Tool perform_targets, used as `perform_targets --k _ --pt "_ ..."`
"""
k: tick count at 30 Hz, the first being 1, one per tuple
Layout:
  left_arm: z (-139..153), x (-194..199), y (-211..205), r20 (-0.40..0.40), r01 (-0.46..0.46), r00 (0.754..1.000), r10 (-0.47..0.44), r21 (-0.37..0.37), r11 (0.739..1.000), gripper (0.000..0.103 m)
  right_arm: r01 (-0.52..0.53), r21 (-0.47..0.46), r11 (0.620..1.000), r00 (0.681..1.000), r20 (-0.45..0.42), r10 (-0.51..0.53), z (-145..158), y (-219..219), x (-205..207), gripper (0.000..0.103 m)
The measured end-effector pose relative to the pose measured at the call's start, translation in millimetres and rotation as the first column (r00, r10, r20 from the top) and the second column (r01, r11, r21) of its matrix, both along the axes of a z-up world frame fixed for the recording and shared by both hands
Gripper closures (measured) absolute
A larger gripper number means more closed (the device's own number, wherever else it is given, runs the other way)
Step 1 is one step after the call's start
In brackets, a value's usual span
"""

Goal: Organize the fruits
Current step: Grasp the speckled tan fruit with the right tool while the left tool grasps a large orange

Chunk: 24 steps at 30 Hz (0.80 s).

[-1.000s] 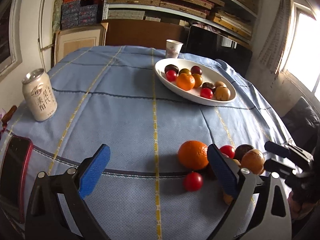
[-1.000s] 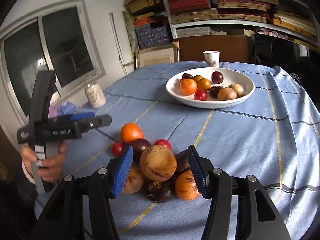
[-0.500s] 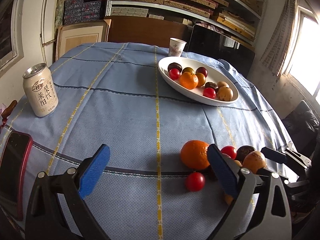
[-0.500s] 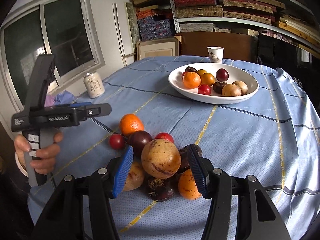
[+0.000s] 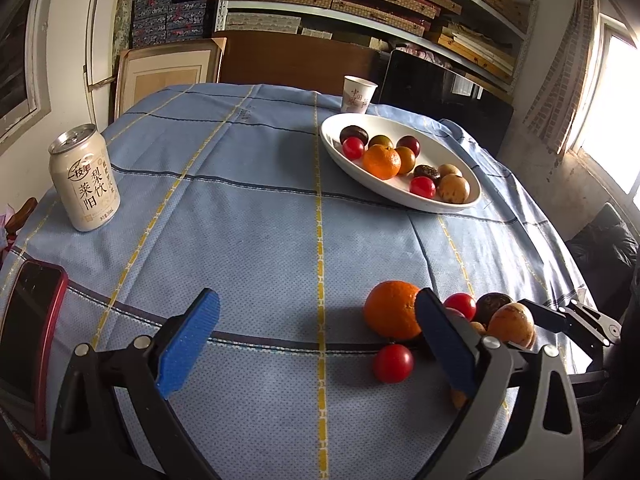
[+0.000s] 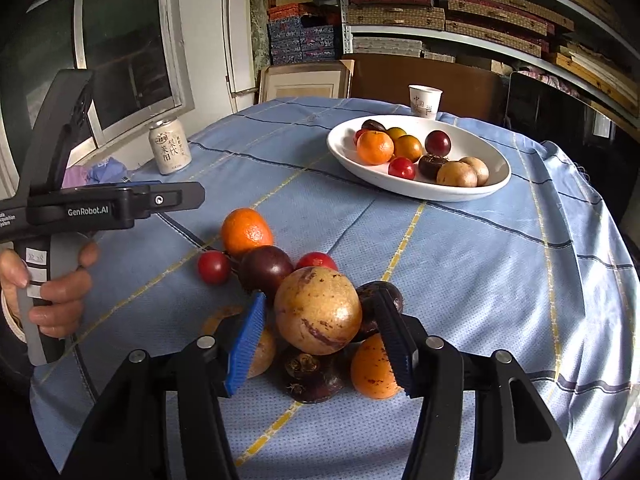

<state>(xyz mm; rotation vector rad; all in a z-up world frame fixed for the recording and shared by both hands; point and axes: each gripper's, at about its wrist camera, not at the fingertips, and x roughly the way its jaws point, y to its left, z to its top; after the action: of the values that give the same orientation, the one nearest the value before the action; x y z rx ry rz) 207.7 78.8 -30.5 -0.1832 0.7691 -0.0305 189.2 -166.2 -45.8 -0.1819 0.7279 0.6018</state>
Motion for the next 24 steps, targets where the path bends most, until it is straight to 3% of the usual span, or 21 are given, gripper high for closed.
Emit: perform_targets --k 3,7,10,13,15,24 --pt "-1 1 3 -0.010 -0.004 1.000 0.004 -0.015 1.000 0.007 0.004 -0.009 1.000 1.000 0.011 -0.004 0 1 0 0.060" --pt "-3 1 5 -0.010 -0.001 1.000 0.000 -0.051 0.999 0.007 0.031 0.033 0.999 0.999 0.006 -0.031 3 -7 3 0.060" --pt "-4 5 0 -0.019 0.053 0.998 -0.055 -0.094 0.994 0.007 0.081 0.131 0.988 0.997 -0.008 -0.081 10 -26 8 0.060" --pt "-6 17 -7 -0.042 0.094 0.994 -0.101 -0.147 0.985 0.008 0.138 0.140 0.981 0.990 -0.004 -0.139 11 -36 12 0.060" --pt "-8 26 -13 -0.062 0.111 0.990 -0.123 -0.169 0.979 0.023 0.156 0.141 0.978 0.988 -0.016 -0.155 10 -38 14 0.060" --pt "-20 51 -30 -0.132 0.120 0.981 -0.144 -0.180 0.976 0.039 0.174 0.134 0.976 0.985 -0.029 -0.171 8 -41 16 0.060"
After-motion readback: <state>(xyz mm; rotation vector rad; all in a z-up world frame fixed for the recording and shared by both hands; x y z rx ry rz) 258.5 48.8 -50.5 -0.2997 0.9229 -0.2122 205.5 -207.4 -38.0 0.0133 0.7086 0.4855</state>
